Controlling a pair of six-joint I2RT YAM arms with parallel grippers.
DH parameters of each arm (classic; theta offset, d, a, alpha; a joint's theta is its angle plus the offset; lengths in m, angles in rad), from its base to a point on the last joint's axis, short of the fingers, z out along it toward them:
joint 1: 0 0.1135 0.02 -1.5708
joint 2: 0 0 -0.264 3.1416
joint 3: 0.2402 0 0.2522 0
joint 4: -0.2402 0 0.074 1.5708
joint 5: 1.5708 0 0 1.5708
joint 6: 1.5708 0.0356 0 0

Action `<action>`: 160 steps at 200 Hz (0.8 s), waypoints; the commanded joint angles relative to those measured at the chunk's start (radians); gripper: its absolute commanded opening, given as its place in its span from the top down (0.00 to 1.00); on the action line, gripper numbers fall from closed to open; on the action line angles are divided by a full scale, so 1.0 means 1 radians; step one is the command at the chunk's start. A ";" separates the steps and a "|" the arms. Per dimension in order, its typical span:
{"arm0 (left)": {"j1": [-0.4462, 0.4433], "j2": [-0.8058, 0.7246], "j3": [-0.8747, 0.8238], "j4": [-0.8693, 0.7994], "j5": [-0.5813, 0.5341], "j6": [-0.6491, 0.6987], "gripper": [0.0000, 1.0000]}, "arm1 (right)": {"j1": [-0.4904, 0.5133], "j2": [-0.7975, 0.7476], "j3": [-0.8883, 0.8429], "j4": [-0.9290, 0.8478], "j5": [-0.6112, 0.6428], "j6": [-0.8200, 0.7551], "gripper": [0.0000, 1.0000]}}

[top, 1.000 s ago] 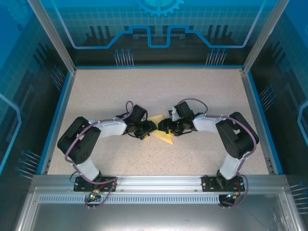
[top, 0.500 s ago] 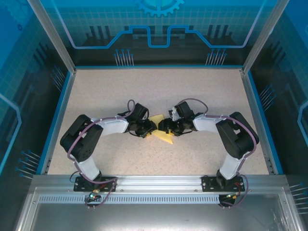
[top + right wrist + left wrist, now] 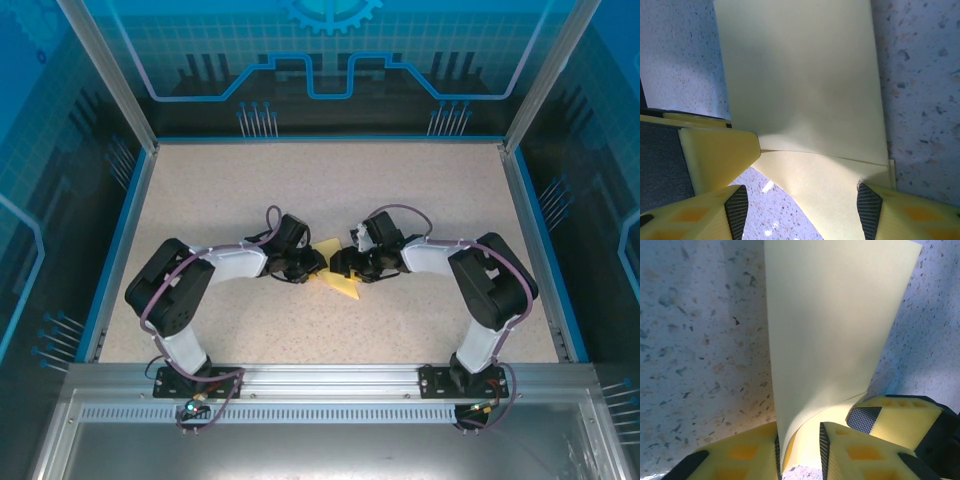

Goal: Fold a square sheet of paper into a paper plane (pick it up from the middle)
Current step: Fold the wing for the fifth time at the center of the table.

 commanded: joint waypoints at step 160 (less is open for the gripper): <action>-0.006 -0.268 -0.120 -0.156 -0.127 -0.044 1.00 | 0.191 -0.278 -0.121 0.256 0.418 -0.574 0.01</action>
